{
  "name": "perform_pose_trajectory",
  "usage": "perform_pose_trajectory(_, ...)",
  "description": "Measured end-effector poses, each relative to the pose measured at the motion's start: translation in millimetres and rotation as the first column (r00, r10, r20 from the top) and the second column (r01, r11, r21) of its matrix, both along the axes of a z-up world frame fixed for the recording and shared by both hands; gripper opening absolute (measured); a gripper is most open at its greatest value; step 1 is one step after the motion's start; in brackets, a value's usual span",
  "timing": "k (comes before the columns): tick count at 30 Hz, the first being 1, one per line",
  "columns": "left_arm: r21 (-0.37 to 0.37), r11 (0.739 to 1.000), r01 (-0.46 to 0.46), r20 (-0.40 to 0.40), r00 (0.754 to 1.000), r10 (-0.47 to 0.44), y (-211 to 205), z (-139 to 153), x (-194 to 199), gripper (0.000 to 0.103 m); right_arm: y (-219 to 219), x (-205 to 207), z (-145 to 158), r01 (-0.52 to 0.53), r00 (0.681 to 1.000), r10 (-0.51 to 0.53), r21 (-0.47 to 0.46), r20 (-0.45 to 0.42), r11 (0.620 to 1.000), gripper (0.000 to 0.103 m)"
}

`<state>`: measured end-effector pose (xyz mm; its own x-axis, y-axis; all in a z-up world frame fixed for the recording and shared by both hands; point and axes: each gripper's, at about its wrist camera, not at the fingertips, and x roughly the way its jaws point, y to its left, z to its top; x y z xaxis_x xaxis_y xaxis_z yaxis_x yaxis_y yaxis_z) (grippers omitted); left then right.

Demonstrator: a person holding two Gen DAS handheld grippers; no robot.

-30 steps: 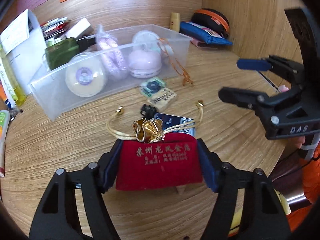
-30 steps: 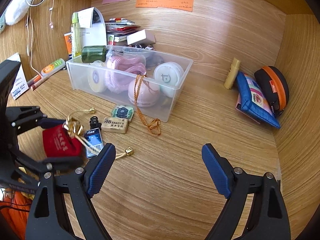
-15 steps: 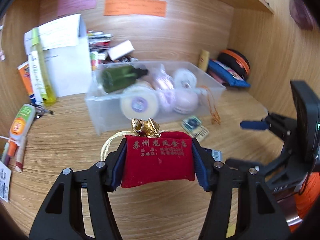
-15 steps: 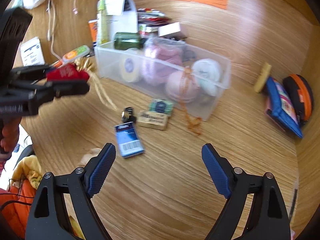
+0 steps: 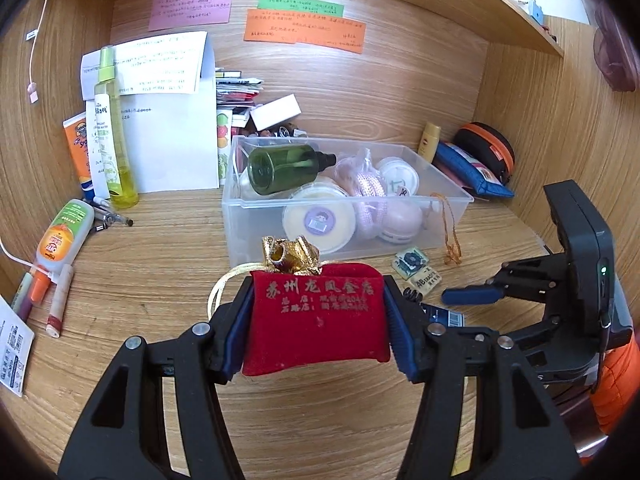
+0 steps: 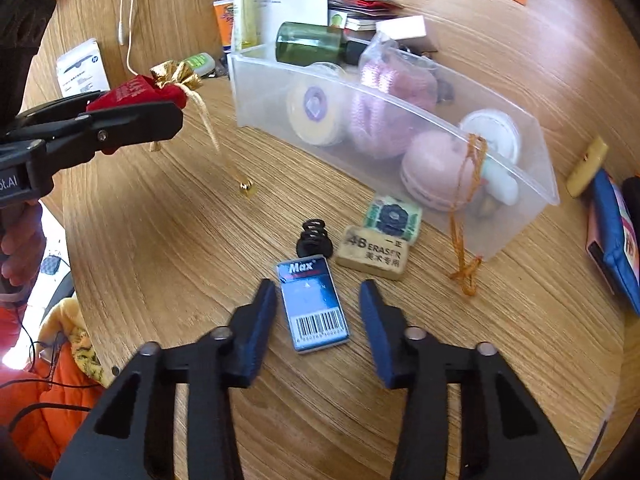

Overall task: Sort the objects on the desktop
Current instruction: 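Grasp the red velvet pouch with the left tool while the right grasps the blue Max box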

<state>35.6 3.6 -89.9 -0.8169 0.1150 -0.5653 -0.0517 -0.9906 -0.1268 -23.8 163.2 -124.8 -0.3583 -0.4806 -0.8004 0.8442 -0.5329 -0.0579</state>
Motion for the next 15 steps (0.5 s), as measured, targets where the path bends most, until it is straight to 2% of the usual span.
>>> perform_pose_trajectory(6,0.03,1.0,-0.003,-0.033,0.999,0.004,-3.1,8.0,-0.2,0.059,-4.4,-1.3,1.3,0.0,1.0,0.0,0.009,-0.019,1.0,0.025)
perform_pose_trajectory(11,0.034,0.999,-0.008,-0.061,0.998,0.01,-4.9,18.3,-4.0,0.059,2.5,0.2,14.8,0.006,0.999,-0.008,-0.033,-0.032,0.999,0.023)
perform_pose_trajectory(13,0.037,0.999,-0.012,-0.074,0.997,0.014,-5.2,22.9,-5.1,0.059,7.2,0.6,22.0,0.008,0.999,-0.01,-0.05,-0.044,0.999,0.009)
perform_pose_trajectory(15,0.045,0.999,-0.011,-0.084,0.996,0.015,-5.2,27.1,-6.3,0.059,10.7,-0.8,29.8,0.015,0.999,-0.018,-0.064,-0.05,0.998,0.009)
